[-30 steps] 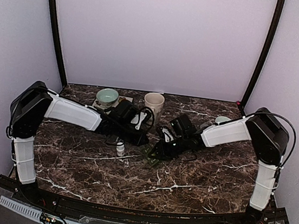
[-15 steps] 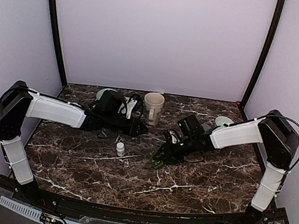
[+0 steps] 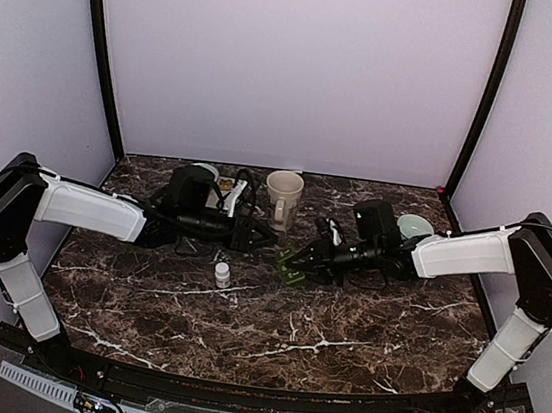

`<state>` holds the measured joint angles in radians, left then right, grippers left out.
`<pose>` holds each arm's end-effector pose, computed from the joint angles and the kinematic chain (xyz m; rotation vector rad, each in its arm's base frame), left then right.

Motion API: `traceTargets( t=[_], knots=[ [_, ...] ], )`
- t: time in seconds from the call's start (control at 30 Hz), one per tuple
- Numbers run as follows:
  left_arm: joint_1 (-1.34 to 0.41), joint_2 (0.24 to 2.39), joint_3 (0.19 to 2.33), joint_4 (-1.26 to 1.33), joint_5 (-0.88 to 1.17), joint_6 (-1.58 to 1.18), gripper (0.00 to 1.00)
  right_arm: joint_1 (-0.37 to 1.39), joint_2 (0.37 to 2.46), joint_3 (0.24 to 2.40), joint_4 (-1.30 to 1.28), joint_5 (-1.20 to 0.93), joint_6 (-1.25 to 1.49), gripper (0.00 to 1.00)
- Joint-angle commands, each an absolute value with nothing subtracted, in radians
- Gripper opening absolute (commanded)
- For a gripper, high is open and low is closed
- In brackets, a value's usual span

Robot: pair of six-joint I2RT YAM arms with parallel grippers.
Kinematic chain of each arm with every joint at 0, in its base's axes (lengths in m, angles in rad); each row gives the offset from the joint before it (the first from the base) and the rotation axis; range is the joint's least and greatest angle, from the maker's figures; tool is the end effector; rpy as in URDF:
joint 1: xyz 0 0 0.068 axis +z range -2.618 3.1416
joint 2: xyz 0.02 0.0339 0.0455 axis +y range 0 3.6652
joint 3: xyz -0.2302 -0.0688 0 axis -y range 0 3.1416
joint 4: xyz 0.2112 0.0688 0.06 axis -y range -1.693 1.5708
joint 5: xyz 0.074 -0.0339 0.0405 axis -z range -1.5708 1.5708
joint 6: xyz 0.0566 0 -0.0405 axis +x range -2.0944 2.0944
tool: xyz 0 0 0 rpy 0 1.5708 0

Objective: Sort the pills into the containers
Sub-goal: Close the lid of the pill container.

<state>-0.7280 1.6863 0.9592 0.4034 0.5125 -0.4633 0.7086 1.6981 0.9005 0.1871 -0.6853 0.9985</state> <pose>0.2511 -0.2610 0.2074 0.6478 1.9638 -1.2608 0.2320 0.2460 0.1650 -0.0995 2.5678 1.5840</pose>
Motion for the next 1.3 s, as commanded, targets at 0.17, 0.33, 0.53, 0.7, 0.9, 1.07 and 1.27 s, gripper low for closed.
traceTargets(
  t=[0.17, 0.33, 0.53, 0.7, 0.9, 1.07, 1.27],
  knots=[
    [-0.719, 1.625, 0.901, 0.574, 0.643, -0.553, 0.4, 0.703, 1.62, 0.83, 0.503, -0.749, 1.188, 0.0],
    [-0.719, 1.622, 0.886, 0.618, 0.673, -0.581, 0.42, 0.703, 1.605, 0.806, 0.585, -0.75, 1.244, 0.01],
    [-0.719, 1.635, 0.885, 0.662, 0.723, -0.613, 0.42, 0.703, 1.605, 0.792, 0.651, -0.755, 1.286, 0.01],
    [-0.718, 1.653, 0.89, 0.681, 0.763, -0.629, 0.43, 0.704, 1.613, 0.788, 0.698, -0.759, 1.311, 0.02],
    [-0.719, 1.673, 0.898, 0.702, 0.781, -0.645, 0.43, 0.704, 1.623, 0.786, 0.744, -0.775, 1.338, 0.02],
    [-0.718, 1.693, 0.915, 0.71, 0.792, -0.658, 0.42, 0.708, 1.629, 0.785, 0.761, -0.787, 1.347, 0.03],
    [-0.718, 1.715, 0.937, 0.723, 0.811, -0.677, 0.42, 0.718, 1.64, 0.787, 0.789, -0.799, 1.358, 0.04]
  ],
)
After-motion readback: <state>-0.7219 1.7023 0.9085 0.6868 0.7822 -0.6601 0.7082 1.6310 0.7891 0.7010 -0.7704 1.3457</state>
